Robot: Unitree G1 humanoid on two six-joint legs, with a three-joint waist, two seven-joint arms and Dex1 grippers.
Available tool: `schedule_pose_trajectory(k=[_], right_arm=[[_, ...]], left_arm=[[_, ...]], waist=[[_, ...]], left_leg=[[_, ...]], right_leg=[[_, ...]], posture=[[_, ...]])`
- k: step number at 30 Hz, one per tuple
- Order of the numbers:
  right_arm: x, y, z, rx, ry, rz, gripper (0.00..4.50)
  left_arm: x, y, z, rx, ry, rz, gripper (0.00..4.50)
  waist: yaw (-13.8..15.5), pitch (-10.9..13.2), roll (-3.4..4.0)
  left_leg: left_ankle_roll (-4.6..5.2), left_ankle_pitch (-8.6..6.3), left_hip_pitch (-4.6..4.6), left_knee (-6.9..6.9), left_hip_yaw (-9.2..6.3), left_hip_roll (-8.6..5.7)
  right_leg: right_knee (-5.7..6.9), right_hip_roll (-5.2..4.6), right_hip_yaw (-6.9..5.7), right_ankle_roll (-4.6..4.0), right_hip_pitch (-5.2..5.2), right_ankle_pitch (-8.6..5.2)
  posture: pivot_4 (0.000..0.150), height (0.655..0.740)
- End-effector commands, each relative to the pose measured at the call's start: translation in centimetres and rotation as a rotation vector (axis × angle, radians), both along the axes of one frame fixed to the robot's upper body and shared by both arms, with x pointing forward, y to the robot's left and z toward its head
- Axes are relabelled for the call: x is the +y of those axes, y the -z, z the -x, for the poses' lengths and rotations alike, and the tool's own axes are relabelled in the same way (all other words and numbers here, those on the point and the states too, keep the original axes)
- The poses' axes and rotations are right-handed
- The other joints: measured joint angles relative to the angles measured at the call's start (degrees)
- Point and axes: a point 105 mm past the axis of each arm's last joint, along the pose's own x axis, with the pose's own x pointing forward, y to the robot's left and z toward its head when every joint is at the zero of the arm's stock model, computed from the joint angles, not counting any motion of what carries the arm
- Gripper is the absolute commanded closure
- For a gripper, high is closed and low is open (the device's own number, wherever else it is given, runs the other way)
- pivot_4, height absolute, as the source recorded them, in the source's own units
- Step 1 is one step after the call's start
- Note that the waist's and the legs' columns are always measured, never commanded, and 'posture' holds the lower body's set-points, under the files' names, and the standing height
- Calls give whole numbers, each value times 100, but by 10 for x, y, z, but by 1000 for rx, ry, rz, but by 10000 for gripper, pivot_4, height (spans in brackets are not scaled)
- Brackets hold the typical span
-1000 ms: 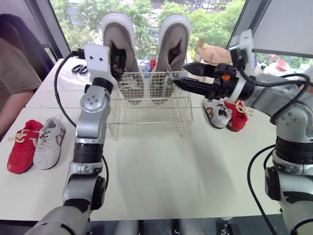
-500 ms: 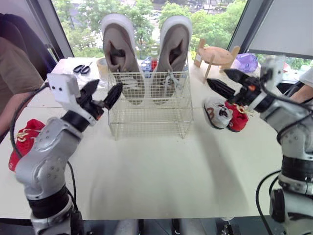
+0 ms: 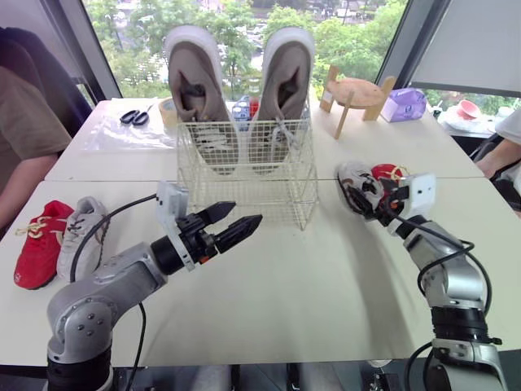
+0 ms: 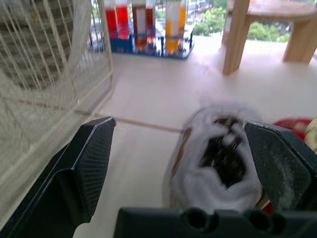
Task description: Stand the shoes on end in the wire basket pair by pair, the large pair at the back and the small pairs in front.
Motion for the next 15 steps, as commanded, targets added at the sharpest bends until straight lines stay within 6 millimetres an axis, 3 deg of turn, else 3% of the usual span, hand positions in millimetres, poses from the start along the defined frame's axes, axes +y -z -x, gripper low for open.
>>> schedule_pose_trajectory(k=[1,7,14,15], right_arm=[[-3,-3,-2,-42,27,9,633],[-14,4,-10,-49,79,6,633],[-6,24,-17,2,63,12,633],[-5,28,-18,13,66,19,4368]], left_arm=[[5,-4,-4,-42,-32,-23,0],[7,-4,-7,-55,-53,-36,0],[9,-4,-13,-71,-90,-47,0],[8,-3,-13,-74,-92,-51,0]], waist=[[-7,-1,2],[-7,0,3],[-24,0,3],[-23,-1,3]], left_leg=[[0,0,0,0,0,0],[0,0,0,-1,0,2],[0,0,4,-1,0,2],[0,0,5,-1,0,2]], right_leg=[[0,1,0,0,0,0],[-2,2,1,0,0,-1],[-2,3,1,-1,4,0],[-2,3,1,-1,5,-1]], posture=[[1500,7400],[1500,7400],[1500,7400],[1500,7400]])
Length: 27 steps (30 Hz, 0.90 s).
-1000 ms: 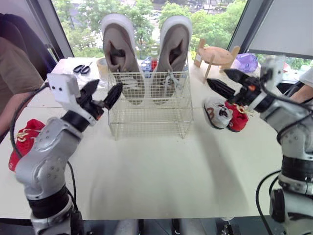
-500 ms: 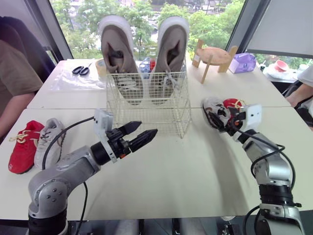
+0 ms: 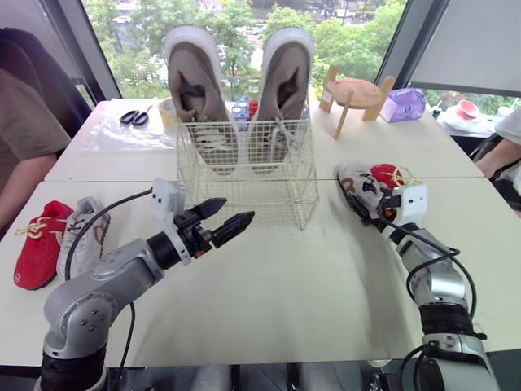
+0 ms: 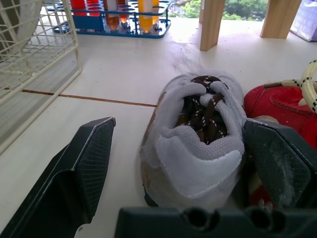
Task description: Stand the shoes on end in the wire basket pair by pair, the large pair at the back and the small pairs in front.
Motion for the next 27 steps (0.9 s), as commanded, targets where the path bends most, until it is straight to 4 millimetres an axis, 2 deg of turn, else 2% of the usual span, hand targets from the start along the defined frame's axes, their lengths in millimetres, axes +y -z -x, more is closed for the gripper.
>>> schedule_pose_trajectory(k=[1,2,6,8,9,11,13,15,17,19,20,22,24,25,27], right_arm=[[5,8,-5,13,8,35,5652],[4,10,-6,10,26,41,8878],[6,11,-8,-8,55,51,28104],[10,11,-8,-12,50,50,37223],[9,4,-9,-34,57,43,41538],[8,-8,-10,-69,70,29,43559],[5,-60,-15,-212,94,-26,43559],[3,-93,-16,-300,102,-55,43559],[0,-137,-14,-408,107,-82,43559],[-7,-198,-5,-565,143,-101,43559],[-7,-238,6,-677,139,-86,43559],[-3,-296,28,-839,112,-65,43559],[18,-339,51,-953,-44,-37,43559],[27,-350,59,-980,-120,-23,43559],[69,-363,81,-996,-403,101,43559]], left_arm=[[-1,-7,-2,-49,-12,-3,0],[-1,-7,-2,-52,-13,-8,0],[4,-8,-3,-67,-21,-48,0],[11,-13,-2,-68,-9,-38,0],[16,-20,-2,-77,-3,-26,0],[23,-28,-3,-92,-3,-15,0],[40,-51,-12,-118,-45,97,0],[49,-67,-14,-131,-42,180,0],[54,-85,-12,-152,-7,265,0],[62,-104,-14,-175,0,338,0],[66,-114,-16,-185,1,366,0],[73,-131,-16,-198,14,411,0],[80,-149,-17,-227,23,455,0],[83,-156,-17,-234,25,471,0],[93,-172,-19,-258,23,509,0]], waist=[[-4,0,1],[-11,0,0],[-32,-1,1],[-54,-1,1],[-62,-1,1],[-81,0,2],[-85,4,9],[-105,14,26],[-110,21,37],[-111,22,39],[-108,26,45],[-93,27,46],[-95,29,47],[-100,27,44],[-108,24,40]], left_leg=[[0,0,0,0,0,0],[0,0,1,0,0,1],[0,0,2,-2,-1,4],[0,0,3,-3,-1,6],[0,0,2,-3,-1,6],[0,0,1,-3,-5,6],[0,0,1,-3,-6,6],[0,0,-3,-2,-6,5],[0,0,-4,-3,-5,5],[0,0,-17,-4,-5,6],[0,0,-21,-4,-5,6],[-3,2,-30,-5,-5,4],[-2,2,-27,-12,-9,5],[-2,2,-28,-17,-7,5],[0,0,-24,-18,-9,11]], right_leg=[[0,0,0,0,0,0],[0,0,0,0,0,0],[0,4,0,0,0,0],[0,6,0,-1,0,-1],[0,6,0,-2,1,-1],[0,6,0,-3,0,-2],[0,6,-1,-3,0,-2],[0,4,-1,-2,-4,-1],[0,4,0,0,-8,-1],[2,5,0,17,-23,9],[5,5,0,18,-29,9],[6,5,-1,18,-39,10],[1,8,-1,17,-35,7],[-2,8,-1,17,-37,7],[-7,15,-2,16,-30,7]], posture=[[1500,7400],[1500,7400],[1500,7400],[1500,7400],[1500,7400],[1500,7400],[1500,7400],[1500,7400],[1500,7400],[1500,7400],[1500,7400],[1500,7400],[1500,7400],[1500,7400],[1500,7400]])
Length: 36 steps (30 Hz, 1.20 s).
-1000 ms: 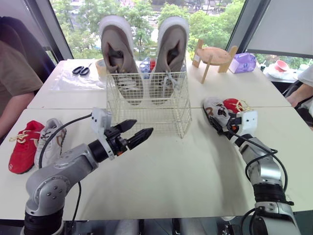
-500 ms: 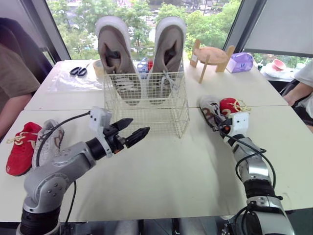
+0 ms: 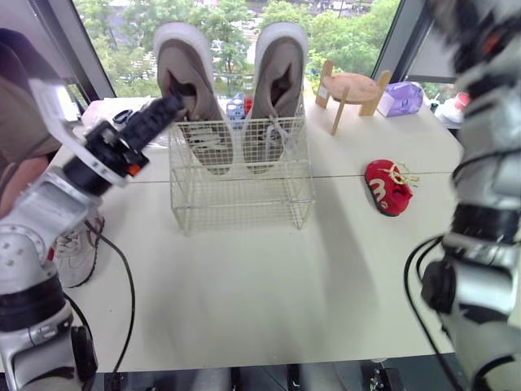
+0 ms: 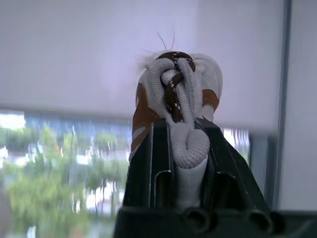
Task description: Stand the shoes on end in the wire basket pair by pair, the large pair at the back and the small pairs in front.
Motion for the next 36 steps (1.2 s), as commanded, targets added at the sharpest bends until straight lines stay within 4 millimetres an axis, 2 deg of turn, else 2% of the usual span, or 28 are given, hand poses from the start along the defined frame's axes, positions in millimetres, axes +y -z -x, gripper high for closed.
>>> schedule_pose_trajectory(k=[1,5,8,15,21,24,26,29,31,33,36], right_arm=[[63,-12,38,-66,-294,347,43559],[112,1,67,-72,-488,710,43559],[133,17,71,-83,-533,925,43559],[149,37,58,-114,-540,1065,43559],[161,45,61,-135,-587,1079,43559],[163,46,62,-139,-589,1077,43560],[163,47,62,-136,-588,1076,43560],[163,49,62,-126,-590,1068,43560],[162,50,63,-119,-595,1055,43560],[155,46,60,-39,-658,893,43560],[131,31,45,74,-727,516,29306]], left_arm=[[21,-34,4,-75,-16,83,0],[24,-52,8,-108,36,78,0],[16,-59,14,-123,99,19,0],[-2,-59,29,-138,205,-30,0],[-18,-51,27,-119,277,-82,0],[-17,-54,20,-113,285,-54,8332],[-17,-56,20,-122,300,-42,17310],[-20,-57,22,-131,322,-36,33230],[-22,-57,23,-133,327,-31,41899],[-24,-55,21,-131,306,12,42396],[-15,-58,20,-147,243,157,42415]], waist=[[-9,-1,-1],[-42,0,0],[-17,1,-1],[2,2,-6],[-12,3,-5],[-1,3,-5],[0,3,-5],[-3,3,-5],[-5,3,-5],[-1,3,-6],[4,2,-6]], left_leg=[[1,-1,3,0,0,1],[1,-1,14,3,6,2],[1,-1,9,4,5,2],[-2,1,3,8,4,-5],[-10,3,1,3,4,-4],[-13,5,1,2,4,-3],[-13,6,0,2,4,-4],[-13,5,0,2,4,-4],[-13,5,0,2,4,-4],[-13,6,0,2,4,-4],[-14,5,1,1,2,-5]], right_leg=[[-2,1,0,0,4,0],[4,1,2,1,13,0],[7,1,1,1,7,0],[3,-9,1,2,6,0],[10,-9,3,2,-6,0],[12,-9,2,1,-8,1],[11,-8,2,1,-7,1],[10,-10,2,1,-7,1],[11,-10,2,1,-8,1],[11,-11,2,1,-8,1],[12,-30,4,0,-7,2]], posture=[[1500,7400],[1500,7400],[1500,7400],[1500,7400],[1500,7400],[1500,7400],[1500,7400],[1500,7400],[1500,7400],[1500,7400],[1500,7400]])
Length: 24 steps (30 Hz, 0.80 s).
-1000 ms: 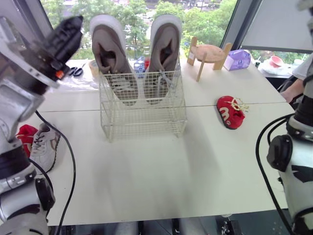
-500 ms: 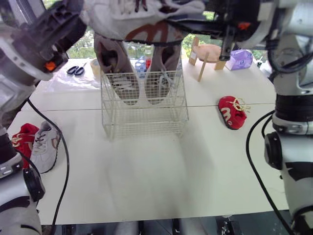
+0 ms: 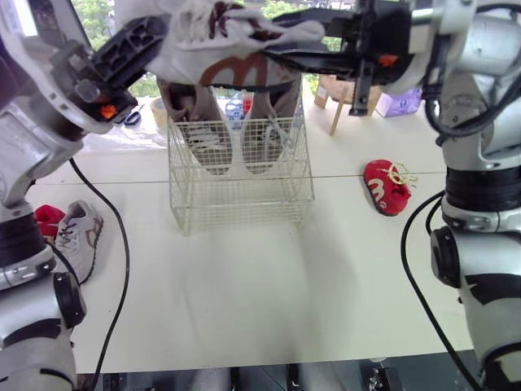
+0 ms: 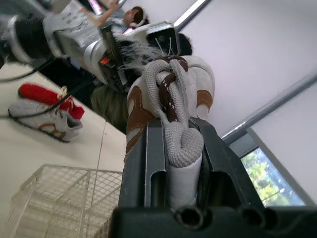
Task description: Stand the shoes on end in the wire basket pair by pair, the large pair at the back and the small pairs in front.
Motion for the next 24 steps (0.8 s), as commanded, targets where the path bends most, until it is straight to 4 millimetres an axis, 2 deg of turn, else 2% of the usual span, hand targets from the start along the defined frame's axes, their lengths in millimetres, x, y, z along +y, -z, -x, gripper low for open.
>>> schedule_pose_trajectory(k=[1,3,5,6,8,11,13,20,24], right_arm=[[-37,-28,-8,204,16,-379,24524],[-57,-25,-21,387,-16,-625,13851],[-73,-19,-31,601,-129,-905,3373],[-76,-13,-34,694,-198,-1006,390],[-71,0,-37,826,-270,-1111,390],[-37,13,-32,919,-304,-1058,390],[-25,14,-28,936,-314,-1031,390],[-2,17,-26,968,-332,-985,390],[5,17,-22,963,-349,-969,390]], left_arm=[[17,-14,8,-44,-70,191,42415],[21,-12,9,-33,-94,316,42415],[22,-9,7,-16,-95,417,42415],[20,-5,4,-6,-99,442,42415],[13,-2,-1,0,-103,467,42415],[3,0,-9,11,-85,516,42415],[-2,2,-14,18,-80,505,42415],[-19,8,-18,12,-53,437,42415],[-27,14,-17,12,-50,410,42415]], waist=[[1,0,0],[6,-2,-3],[8,-4,-5],[3,-4,-5],[-1,-3,-1],[-6,-1,3],[-12,-1,3],[-9,-1,2],[-15,-1,2]], left_leg=[[-3,1,-3,0,0,0],[-5,0,-6,-1,-3,0],[-6,0,-6,-6,-5,-1],[-6,0,-7,-8,-4,-1],[-6,0,-8,-11,-2,-3],[-4,1,-11,-13,6,-5],[-1,3,-16,-13,16,-7],[6,1,-14,-5,11,-5],[7,1,-14,-3,8,-4]], right_leg=[[0,-8,0,-1,-2,1],[0,-18,1,-3,-6,2],[-5,-24,-1,-4,-5,3],[-6,-24,-1,-5,-6,3],[-4,-23,-1,-5,-9,4],[-1,-15,1,-5,-17,4],[1,1,2,-4,-25,4],[0,18,1,-2,-13,2],[-2,21,1,-2,-10,2]], posture=[[1500,7400],[1500,7400],[1500,7400],[1500,7400],[1500,7400],[1500,7400],[1500,7400],[1500,7400],[1500,7400]])
